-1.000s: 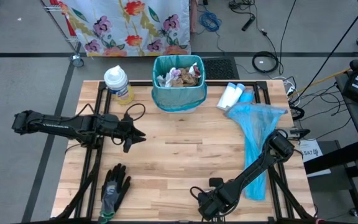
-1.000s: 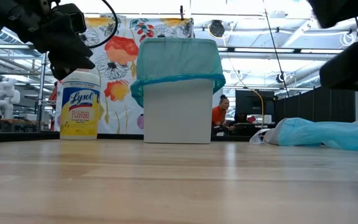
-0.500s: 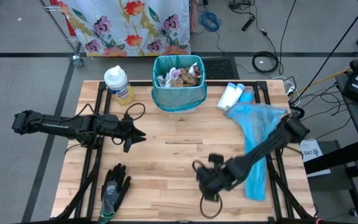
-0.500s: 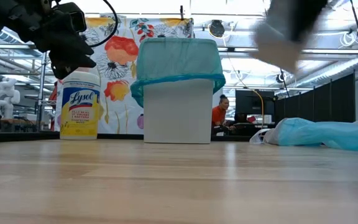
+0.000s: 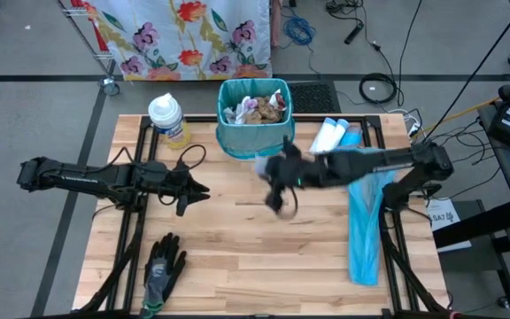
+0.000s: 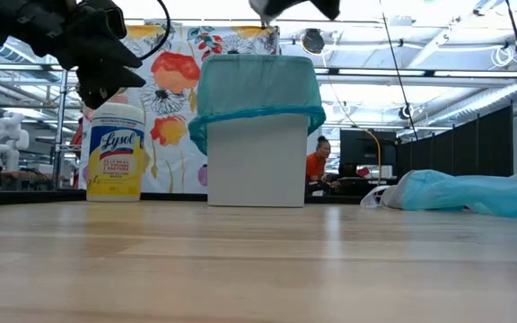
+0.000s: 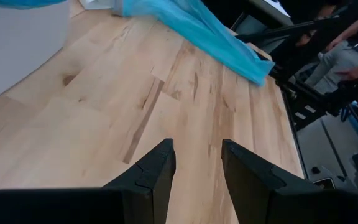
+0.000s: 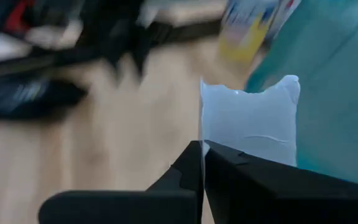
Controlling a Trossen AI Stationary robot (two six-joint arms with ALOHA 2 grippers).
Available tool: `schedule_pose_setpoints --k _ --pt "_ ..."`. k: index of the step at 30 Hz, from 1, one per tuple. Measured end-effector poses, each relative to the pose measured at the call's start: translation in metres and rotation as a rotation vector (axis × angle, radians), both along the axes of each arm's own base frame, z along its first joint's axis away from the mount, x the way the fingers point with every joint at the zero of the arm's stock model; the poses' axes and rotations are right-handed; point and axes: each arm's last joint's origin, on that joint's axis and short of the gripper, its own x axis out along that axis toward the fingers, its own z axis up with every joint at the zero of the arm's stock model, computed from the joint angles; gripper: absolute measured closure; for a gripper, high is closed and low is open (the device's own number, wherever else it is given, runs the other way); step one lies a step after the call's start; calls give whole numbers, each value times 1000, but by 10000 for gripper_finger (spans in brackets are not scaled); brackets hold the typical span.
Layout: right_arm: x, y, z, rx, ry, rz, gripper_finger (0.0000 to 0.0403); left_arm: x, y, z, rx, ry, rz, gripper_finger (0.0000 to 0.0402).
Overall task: Place trash/remove bag and relplace
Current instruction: Put the white paper into the white trash bin, then move the white trash bin to the center of the table
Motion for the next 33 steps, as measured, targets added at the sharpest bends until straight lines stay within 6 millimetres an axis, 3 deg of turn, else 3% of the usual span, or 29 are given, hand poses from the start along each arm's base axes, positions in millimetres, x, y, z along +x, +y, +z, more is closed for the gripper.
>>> schedule_pose_setpoints --k 9,12,17,25,33 --pt "11 -94 31 -197 -291 -172 403 0 0 0 2 0 4 265" --pt "5 -125 32 -187 -306 -261 396 0 0 0 2 -1 5 265" --pt "-4 -161 25 -76 -299 -204 361 0 1 0 17 -1 38 265" --pt "-10 -175 17 -38 -231 -188 261 0 4 0 55 -1 127 265" --pt "-34 -158 42 4 -286 -197 223 0 5 0 62 -1 146 265"
